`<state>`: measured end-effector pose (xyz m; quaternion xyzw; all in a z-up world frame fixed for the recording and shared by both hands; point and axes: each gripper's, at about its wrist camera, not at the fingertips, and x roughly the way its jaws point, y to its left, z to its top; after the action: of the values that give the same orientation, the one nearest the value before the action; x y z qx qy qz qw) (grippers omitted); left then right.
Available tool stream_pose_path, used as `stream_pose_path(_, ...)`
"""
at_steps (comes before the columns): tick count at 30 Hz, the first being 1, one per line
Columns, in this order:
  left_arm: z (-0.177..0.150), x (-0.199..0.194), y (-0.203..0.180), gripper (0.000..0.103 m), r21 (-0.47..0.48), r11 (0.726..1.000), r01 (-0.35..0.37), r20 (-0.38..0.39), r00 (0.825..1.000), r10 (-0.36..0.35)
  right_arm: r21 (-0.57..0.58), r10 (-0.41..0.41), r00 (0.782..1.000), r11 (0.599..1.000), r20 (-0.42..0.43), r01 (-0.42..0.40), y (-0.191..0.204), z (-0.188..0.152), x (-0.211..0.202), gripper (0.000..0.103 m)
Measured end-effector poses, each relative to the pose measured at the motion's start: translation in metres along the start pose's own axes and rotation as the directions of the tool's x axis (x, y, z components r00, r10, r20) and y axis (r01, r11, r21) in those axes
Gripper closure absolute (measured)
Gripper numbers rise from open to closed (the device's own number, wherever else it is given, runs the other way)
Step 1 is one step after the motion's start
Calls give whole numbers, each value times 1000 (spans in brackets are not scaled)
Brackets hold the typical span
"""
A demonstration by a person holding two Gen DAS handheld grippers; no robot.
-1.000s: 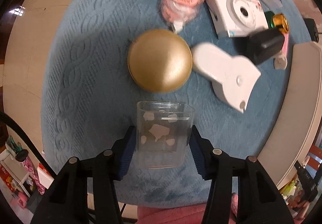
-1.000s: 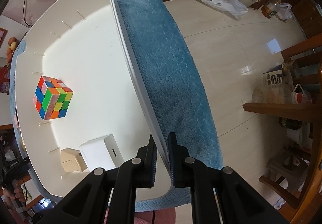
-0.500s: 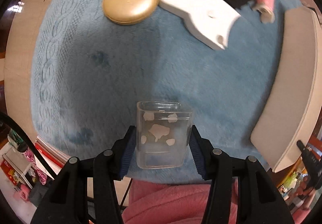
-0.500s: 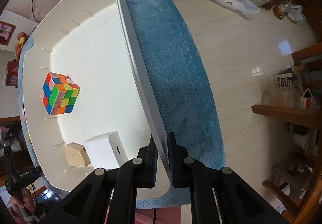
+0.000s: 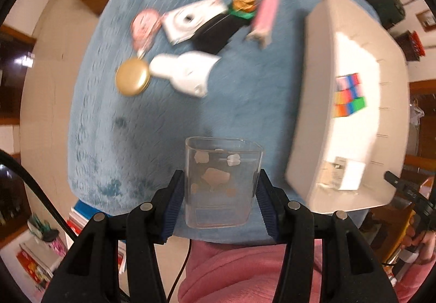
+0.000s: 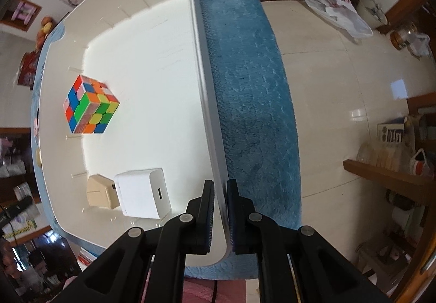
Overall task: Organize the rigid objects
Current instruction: 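Carry the clear box over the tray and release it near the cube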
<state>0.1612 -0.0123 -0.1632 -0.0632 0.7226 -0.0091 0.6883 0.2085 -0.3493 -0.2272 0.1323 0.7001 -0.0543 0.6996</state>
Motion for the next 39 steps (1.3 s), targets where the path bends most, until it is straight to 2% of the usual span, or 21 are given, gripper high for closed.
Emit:
stream_pose_path(8, 8, -39, -44, 48, 124, 992, 24, 113, 993, -38, -93, 1, 1000, 996, -12, -3, 5, -1, -2, 94)
stream_pose_path(14, 10, -44, -80, 48, 199, 980, 15, 157, 987, -47, -158, -6, 1000, 987, -13, 4, 8, -1, -1, 94)
stream_pose_path(17, 8, -46, -97, 48, 233, 972, 22, 163, 985, -62, -191, -16, 1000, 982, -11, 13, 11, -2, -2, 94)
stream_pose_path(18, 7, -46, -103, 48, 231, 973, 1, 164, 986, -40, -196, -16, 1000, 981, -11, 13, 11, -2, -2, 94)
stream_pose_path(27, -2, -37, -150, 48, 327, 945, -21, 160, 986, -34, -219, -20, 1000, 976, -9, 17, 13, -4, -3, 94)
stream_pose_path(39, -15, -41, -183, 47, 457, 886, -71, 181, 983, -14, -202, -19, 1000, 979, -4, 18, 12, -6, -4, 94)
